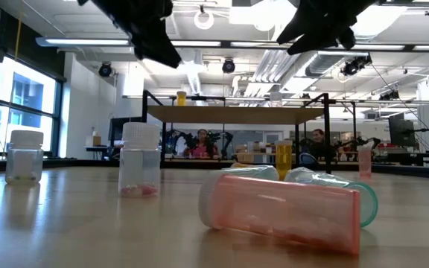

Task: Pick and place medicine bottles onto shelf by color
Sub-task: Put the pink pill bottle on the shelf

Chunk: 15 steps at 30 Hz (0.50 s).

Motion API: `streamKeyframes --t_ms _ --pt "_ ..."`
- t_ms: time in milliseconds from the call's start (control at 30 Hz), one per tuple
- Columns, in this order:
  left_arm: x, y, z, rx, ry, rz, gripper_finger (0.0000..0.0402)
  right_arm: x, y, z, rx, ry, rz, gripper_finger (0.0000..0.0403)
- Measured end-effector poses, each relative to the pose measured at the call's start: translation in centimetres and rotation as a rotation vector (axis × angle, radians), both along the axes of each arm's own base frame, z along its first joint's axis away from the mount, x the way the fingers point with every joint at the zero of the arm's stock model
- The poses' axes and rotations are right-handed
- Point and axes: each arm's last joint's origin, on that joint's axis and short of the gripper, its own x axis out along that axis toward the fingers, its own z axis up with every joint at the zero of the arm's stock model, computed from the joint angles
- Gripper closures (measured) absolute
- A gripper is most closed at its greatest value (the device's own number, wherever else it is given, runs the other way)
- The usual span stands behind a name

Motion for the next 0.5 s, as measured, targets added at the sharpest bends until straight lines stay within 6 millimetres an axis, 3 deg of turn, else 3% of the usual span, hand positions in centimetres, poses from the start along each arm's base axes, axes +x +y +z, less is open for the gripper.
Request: streamKeyframes --t_ms 300,500 --pt "0.4 -1.0 -3.6 0.025 -0.1 -0.056 0.0216 -2.6 -1.5 2.3 -0.112 -0.082 -0.197 0.021" --pt "-0.3 -1.4 -5.9 -0.011 -0.15 -0.097 0.0216 -5.4 -3.4 3.6 -0.054 -0.138 -0.299 0.021"
